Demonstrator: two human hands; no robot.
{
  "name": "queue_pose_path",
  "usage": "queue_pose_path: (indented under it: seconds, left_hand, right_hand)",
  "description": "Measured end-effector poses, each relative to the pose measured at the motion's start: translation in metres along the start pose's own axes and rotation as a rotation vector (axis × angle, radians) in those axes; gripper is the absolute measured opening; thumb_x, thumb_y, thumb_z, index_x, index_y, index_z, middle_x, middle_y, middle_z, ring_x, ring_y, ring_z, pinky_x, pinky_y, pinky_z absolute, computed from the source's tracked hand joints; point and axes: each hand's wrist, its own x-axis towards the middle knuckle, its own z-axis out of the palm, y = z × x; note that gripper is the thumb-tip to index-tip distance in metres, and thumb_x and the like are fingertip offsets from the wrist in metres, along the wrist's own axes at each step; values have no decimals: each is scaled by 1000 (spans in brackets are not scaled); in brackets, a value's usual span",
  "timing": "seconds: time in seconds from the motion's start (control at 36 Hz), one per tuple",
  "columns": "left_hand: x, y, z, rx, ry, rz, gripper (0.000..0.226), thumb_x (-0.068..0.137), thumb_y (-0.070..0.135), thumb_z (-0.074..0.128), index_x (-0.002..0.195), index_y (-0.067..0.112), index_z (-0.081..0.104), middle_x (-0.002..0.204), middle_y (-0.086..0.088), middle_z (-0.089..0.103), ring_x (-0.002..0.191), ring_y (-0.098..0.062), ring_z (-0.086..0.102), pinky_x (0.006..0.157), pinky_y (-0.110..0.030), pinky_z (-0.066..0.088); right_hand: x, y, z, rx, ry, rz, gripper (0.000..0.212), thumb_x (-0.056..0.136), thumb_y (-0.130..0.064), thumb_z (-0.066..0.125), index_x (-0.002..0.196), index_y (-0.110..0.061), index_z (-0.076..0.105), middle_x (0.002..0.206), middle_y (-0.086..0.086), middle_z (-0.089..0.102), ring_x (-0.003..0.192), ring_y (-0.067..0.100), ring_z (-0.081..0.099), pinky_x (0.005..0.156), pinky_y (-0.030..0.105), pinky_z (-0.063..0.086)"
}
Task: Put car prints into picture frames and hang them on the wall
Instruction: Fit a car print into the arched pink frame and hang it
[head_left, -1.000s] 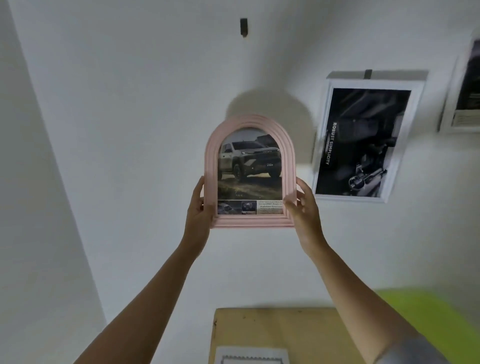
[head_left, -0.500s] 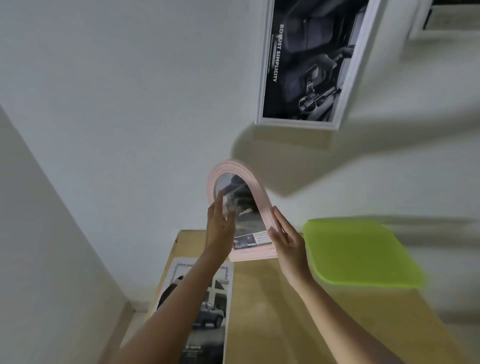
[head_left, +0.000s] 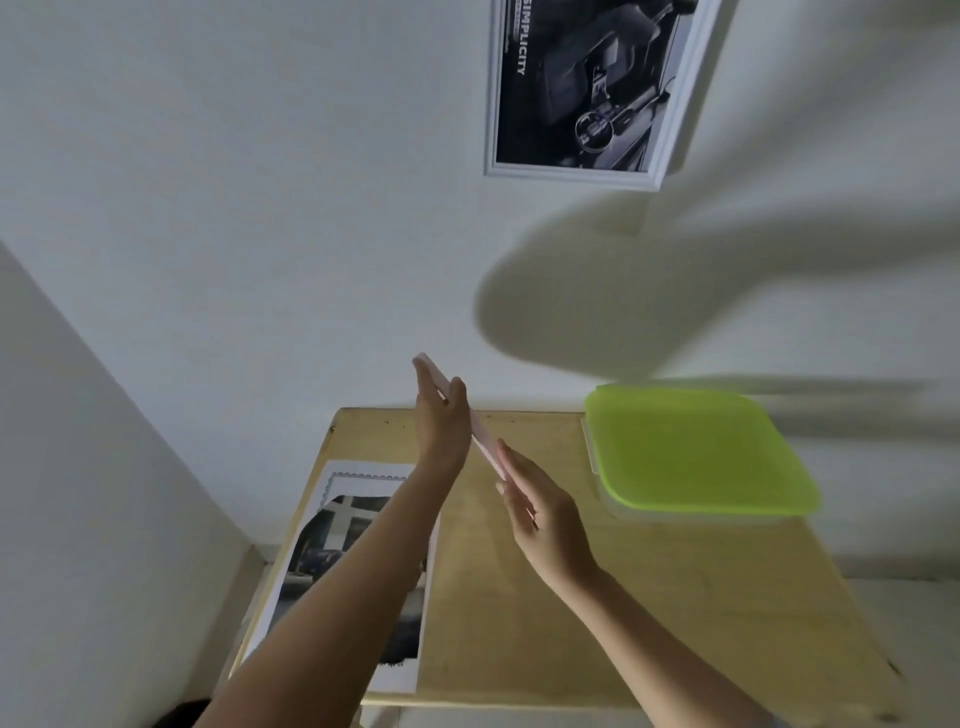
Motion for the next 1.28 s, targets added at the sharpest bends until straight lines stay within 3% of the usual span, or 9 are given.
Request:
queue_pose_path:
  seconds: [0.14, 0.25, 0.33, 0.44, 0.58, 0.78, 0.92, 1.06, 1.28]
  left_hand:
    - [4, -15, -26, -99, 6, -61, 52, 98, 16, 35, 147, 14, 17, 133, -1, 46, 108, -12, 48, 81, -21, 41]
    - [7, -49, -54, -138, 0, -133, 41, 97, 25, 39, 136, 15, 42, 129, -2, 53, 115, -21, 51, 92, -34, 48]
    - [4, -70, -67, -258, -67, -190, 26, 97, 19, 39, 114, 17, 60, 102, -7, 64, 88, -24, 60, 69, -34, 53]
    - [-6, -95, -73, -386, -148, -310, 32, 99, 18, 40, 128, 16, 52, 118, -10, 62, 97, -22, 63, 71, -32, 55]
    - [-21, -124, -64, -333, -210, -377, 36, 99, 23, 40, 134, 19, 47, 124, -8, 60, 108, -22, 62, 81, -36, 55]
    - [-34, -158, -31, 34, -239, -325, 36, 101, 24, 33, 135, 19, 43, 124, -3, 51, 115, -21, 51, 98, -44, 47]
    - [-38, -182, -11, 294, -251, -269, 38, 97, 21, 45, 134, 13, 46, 129, -8, 46, 113, -18, 49, 101, -35, 42]
    - [-44, -188, 2, 425, -249, -250, 44, 96, 21, 46, 138, 11, 39, 133, -12, 37, 122, -25, 43, 104, -35, 36]
    - [-39, -196, 7, 576, -272, -174, 50, 93, 22, 53, 139, 12, 38, 136, -7, 43, 127, -22, 40, 108, -40, 34]
  right_hand:
    - [-12, -7, 11, 182, -86, 89, 39, 95, -19, 48, 134, -16, 48, 134, -3, 52, 122, 13, 52, 94, 23, 48]
    - [-24, 6, 13, 172, -108, 158, 35, 94, -24, 48, 127, -13, 54, 128, -6, 57, 119, 7, 53, 96, 23, 46]
    - [-26, 32, 14, 85, 21, 285, 34, 91, -16, 52, 125, -14, 53, 124, -4, 56, 117, 5, 52, 101, 28, 42]
    - [-31, 64, 9, 34, 3, 603, 46, 92, -16, 53, 136, -11, 41, 136, 2, 46, 127, 15, 43, 105, 26, 33]
    - [-54, 80, 7, 191, -110, 850, 45, 93, -12, 52, 137, -14, 42, 135, 3, 50, 118, 15, 50, 93, 24, 41]
    - [-87, 89, -2, 183, 20, 868, 44, 89, -3, 55, 131, -13, 49, 119, -9, 55, 109, 8, 54, 82, 4, 44]
    - [-106, 99, -12, 57, 67, 867, 47, 85, -1, 57, 130, -13, 52, 127, -1, 58, 118, 9, 53, 104, 27, 41]
    - [-113, 103, -15, -122, 53, 793, 48, 84, -2, 60, 131, -10, 51, 119, 2, 58, 109, 3, 48, 91, -2, 27]
    - [-119, 107, -11, -228, 37, 743, 50, 85, -5, 61, 133, -6, 48, 115, 8, 58, 105, 15, 56, 96, 28, 44]
